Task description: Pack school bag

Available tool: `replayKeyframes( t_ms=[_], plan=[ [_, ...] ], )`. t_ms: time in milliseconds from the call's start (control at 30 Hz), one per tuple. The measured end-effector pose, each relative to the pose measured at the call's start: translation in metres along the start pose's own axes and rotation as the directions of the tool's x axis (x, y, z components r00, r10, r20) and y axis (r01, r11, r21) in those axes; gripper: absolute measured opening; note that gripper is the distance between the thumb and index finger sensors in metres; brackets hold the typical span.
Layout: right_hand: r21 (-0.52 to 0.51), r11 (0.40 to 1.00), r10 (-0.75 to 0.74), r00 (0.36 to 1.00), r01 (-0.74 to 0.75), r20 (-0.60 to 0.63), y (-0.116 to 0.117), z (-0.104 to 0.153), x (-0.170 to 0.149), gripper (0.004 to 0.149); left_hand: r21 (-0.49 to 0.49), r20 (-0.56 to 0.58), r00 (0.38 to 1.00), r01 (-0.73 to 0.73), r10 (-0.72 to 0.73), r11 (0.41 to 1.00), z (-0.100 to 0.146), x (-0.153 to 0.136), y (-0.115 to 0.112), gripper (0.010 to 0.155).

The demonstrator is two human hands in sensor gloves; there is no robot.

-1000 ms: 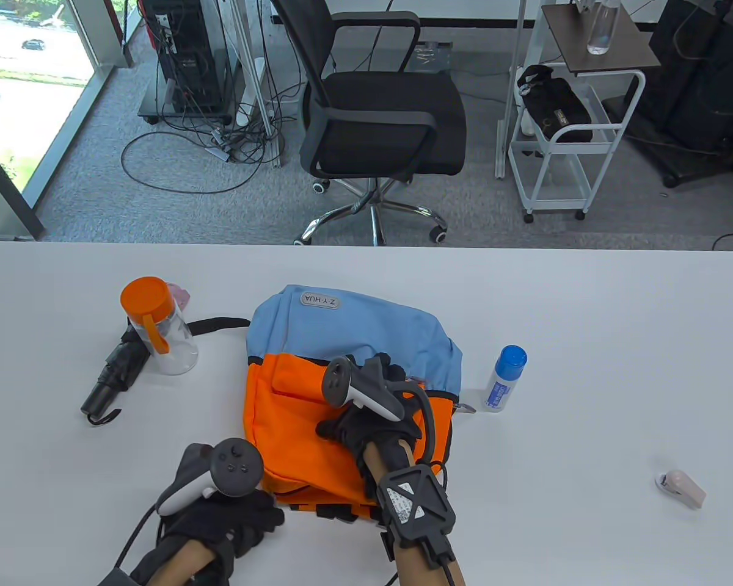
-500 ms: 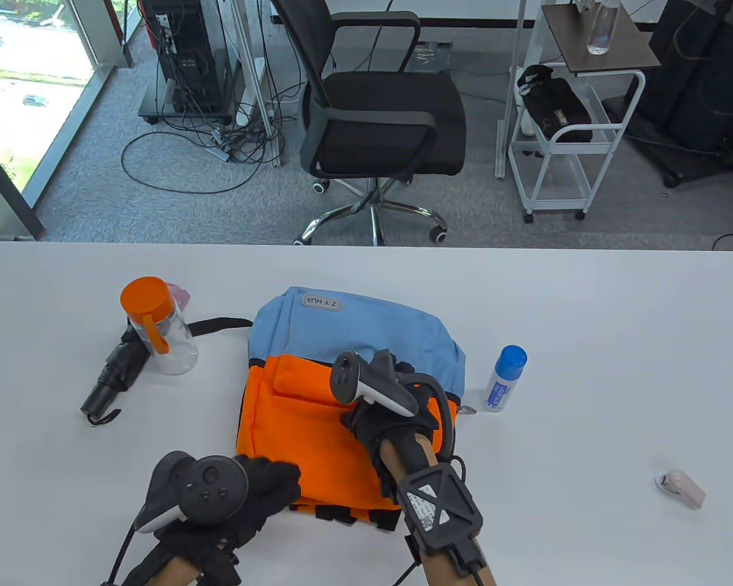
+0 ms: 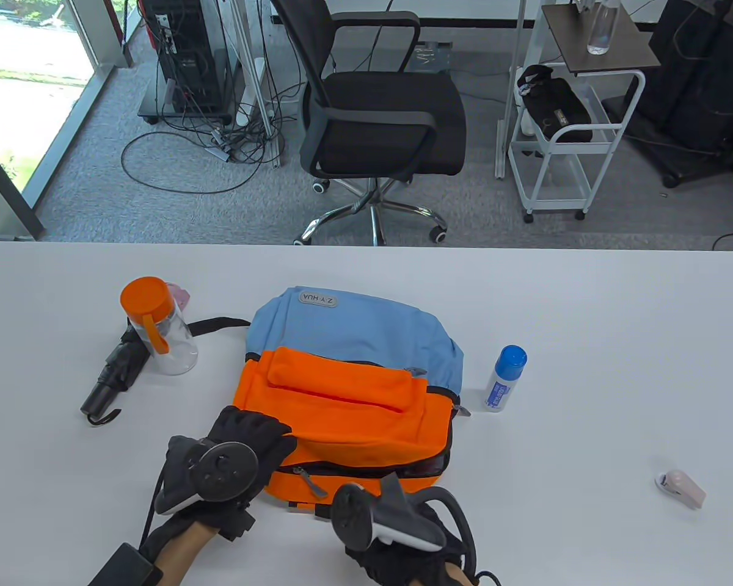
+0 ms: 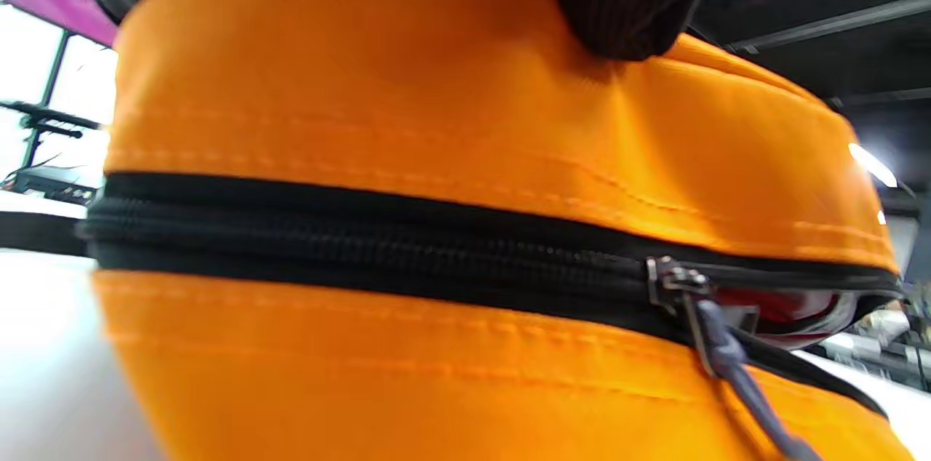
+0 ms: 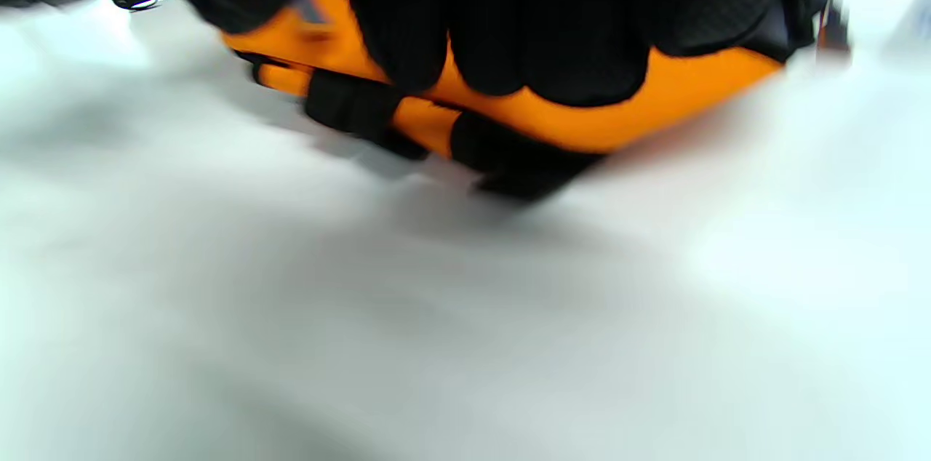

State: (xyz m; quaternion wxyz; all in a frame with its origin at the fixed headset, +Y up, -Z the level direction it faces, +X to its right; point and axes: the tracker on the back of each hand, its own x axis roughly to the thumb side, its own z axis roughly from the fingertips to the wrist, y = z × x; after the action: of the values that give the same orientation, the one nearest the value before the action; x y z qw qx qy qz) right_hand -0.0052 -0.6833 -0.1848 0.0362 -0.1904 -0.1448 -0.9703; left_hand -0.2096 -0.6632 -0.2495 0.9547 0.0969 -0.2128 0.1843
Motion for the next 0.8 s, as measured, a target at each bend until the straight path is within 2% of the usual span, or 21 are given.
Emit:
replayKeyframes(
  t_ms=[33,67,100,133,200,233,267,300,367,467,500,533,600,633,700,733,800],
  plan=[
    [-0.138,0.99,0.03,0.999,-0.033,-0.023,-0.003,-0.006,0.006,0.066,0.015,-0.026,0.999,-0.041,0.042,0.999,0.001,0.0,0.0,0.043],
    [-0.205,0.978,0.022,0.999,-0.029,-0.036,-0.005,-0.008,0.009,0.066,0.021,-0.03,0.998,-0.052,0.052,0.998,0.001,0.001,-0.001,0.043],
    [-0.356,0.935,-0.022,0.999,0.004,-0.046,-0.009,-0.015,0.017,0.068,0.031,-0.025,0.999,-0.045,0.046,0.999,0.001,0.003,-0.001,0.042],
    [-0.409,0.912,-0.035,0.999,0.025,-0.017,-0.011,-0.02,0.025,0.071,0.032,-0.028,0.999,-0.043,0.044,0.999,0.001,0.005,-0.002,0.042],
    [-0.43,0.898,0.067,0.996,-0.088,-0.063,-0.013,-0.029,0.042,0.073,0.021,-0.038,0.994,-0.106,0.106,0.994,0.001,0.008,-0.002,0.042],
    [-0.418,0.88,0.195,0.974,-0.226,-0.117,-0.012,-0.035,0.049,0.073,0.023,-0.043,0.988,-0.148,0.149,0.989,0.001,0.009,-0.001,0.042],
    [-0.406,0.856,0.281,0.948,-0.319,-0.152,-0.011,-0.038,0.054,0.065,0.026,-0.04,0.985,-0.17,0.171,0.985,0.002,0.01,-0.001,0.043],
    [-0.419,0.84,0.313,0.939,-0.345,-0.145,-0.009,-0.039,0.057,0.058,0.018,-0.039,0.985,-0.165,0.166,0.986,0.003,0.01,-0.001,0.043],
    [-0.416,0.865,0.256,0.96,-0.281,-0.116,-0.002,-0.036,0.054,0.041,-0.006,-0.01,0.991,-0.134,0.134,0.991,0.004,0.007,-0.002,0.043],
    [-0.398,0.889,0.209,0.974,-0.228,-0.09,0.001,-0.025,0.04,0.038,-0.1,0.08,0.992,-0.091,0.099,0.991,0.006,0.008,-0.006,0.043],
    [-0.346,0.91,0.216,0.974,-0.228,-0.073,0.003,-0.019,0.034,0.037,-0.134,0.089,0.995,-0.028,0.04,0.991,0.008,0.012,-0.007,0.042],
    [-0.306,0.923,0.212,0.973,-0.231,-0.095,0.005,-0.013,0.026,0.037,-0.171,0.131,0.991,0.047,-0.025,0.984,0.009,0.018,-0.008,0.054],
    [-0.231,0.938,0.233,0.963,-0.26,-0.137,0.011,-0.004,0.005,0.037,-0.283,0.174,0.973,0.198,-0.153,0.938,0.011,0.026,-0.01,0.054],
    [-0.188,0.941,0.247,0.952,-0.28,-0.183,0.016,0.001,-0.012,0.037,-0.266,0.192,0.965,0.229,-0.182,0.936,0.012,0.027,-0.009,0.05],
    [-0.145,0.932,0.285,0.921,-0.331,-0.266,0.023,0.002,-0.043,0.036,-0.242,0.187,0.97,0.201,-0.158,0.949,0.013,0.025,-0.007,0.046],
    [-0.099,0.906,0.358,0.87,-0.412,-0.338,0.026,-0.001,-0.064,0.036,-0.263,0.182,0.976,0.162,-0.116,0.951,0.013,0.023,-0.008,0.045],
    [-0.024,0.883,0.417,0.806,-0.469,-0.419,0.028,-0.008,-0.098,0.037,-0.273,0.2,0.975,0.153,-0.1,0.95,0.016,0.02,-0.011,0.045]
  ],
)
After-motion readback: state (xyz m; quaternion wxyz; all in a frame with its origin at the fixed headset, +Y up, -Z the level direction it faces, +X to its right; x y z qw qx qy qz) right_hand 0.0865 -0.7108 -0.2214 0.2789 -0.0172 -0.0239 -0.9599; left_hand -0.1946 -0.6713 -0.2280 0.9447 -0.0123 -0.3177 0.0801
